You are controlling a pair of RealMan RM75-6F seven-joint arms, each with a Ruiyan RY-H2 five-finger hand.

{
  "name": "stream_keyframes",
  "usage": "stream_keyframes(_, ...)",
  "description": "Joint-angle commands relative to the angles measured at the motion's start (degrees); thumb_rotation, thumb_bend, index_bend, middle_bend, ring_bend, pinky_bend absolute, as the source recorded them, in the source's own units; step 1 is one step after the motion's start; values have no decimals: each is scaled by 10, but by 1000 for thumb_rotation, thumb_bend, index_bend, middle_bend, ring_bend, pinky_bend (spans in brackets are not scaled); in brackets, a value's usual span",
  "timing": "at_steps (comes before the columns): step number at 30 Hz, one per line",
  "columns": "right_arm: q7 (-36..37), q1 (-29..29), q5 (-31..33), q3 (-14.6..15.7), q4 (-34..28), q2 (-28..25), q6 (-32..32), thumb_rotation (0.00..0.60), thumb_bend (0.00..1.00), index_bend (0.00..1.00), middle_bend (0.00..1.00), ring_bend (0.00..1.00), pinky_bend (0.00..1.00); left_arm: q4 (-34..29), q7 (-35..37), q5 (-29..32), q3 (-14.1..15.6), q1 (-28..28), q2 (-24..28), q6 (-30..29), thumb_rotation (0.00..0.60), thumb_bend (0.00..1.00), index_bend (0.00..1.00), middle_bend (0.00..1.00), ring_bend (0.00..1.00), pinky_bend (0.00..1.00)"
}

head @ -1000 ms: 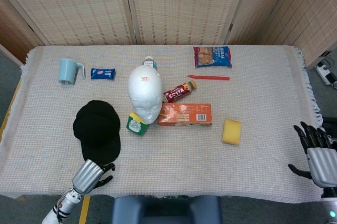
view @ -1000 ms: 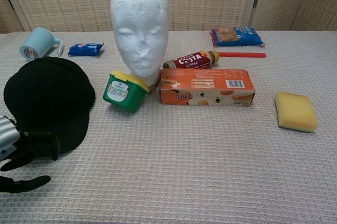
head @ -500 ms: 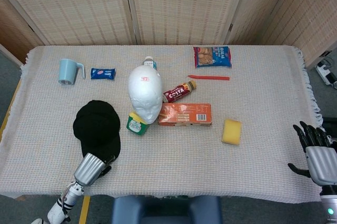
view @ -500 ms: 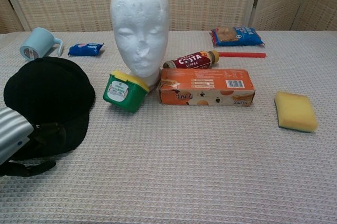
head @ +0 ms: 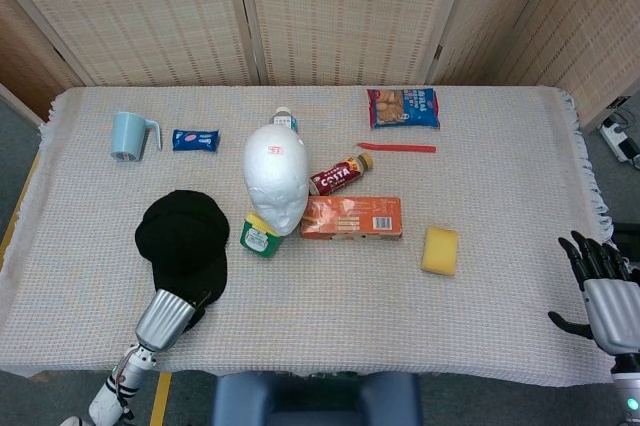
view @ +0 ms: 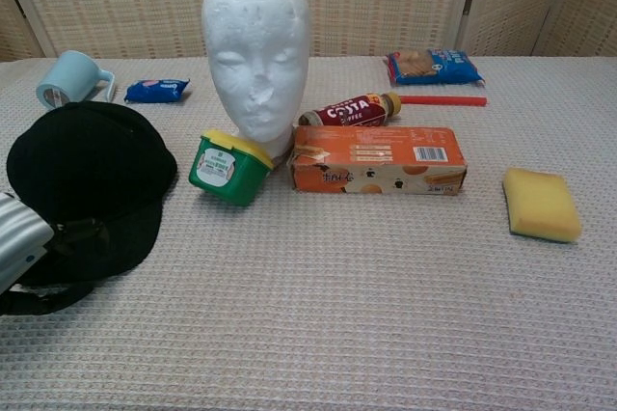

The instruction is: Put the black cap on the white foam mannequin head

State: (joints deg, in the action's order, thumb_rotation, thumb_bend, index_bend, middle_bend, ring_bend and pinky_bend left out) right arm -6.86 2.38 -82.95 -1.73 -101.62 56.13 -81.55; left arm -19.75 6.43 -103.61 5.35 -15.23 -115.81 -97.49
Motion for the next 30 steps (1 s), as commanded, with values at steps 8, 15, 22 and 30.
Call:
stream_keyframes(8, -1, 2, -1, 3, -2, -1, 6, 600, 67, 0, 0, 0, 0, 24, -12, 15, 3, -4, -6, 10, 600, 300, 494, 1000, 1000, 1000)
stream_keyframes(15, 1, 2, 0, 3, -5, -5, 6, 600, 68, 0, 0, 0, 0, 53, -14, 23, 9, -6, -11, 34, 600, 309, 481, 1000, 1000, 1000)
stream_keyframes(22, -2, 3, 2, 5, -7, -6, 12, 600, 67, 0, 0, 0, 0, 66, -7, 41, -3, -8, -18, 17, 600, 336, 459, 1000, 1000, 1000)
stream_keyframes(30, 1, 6, -3, 10, -11, -10, 19, 600, 67, 0, 0, 0, 0, 76, 2, 61, -18, -16, -19, 4, 600, 390, 469, 1000, 1000, 1000)
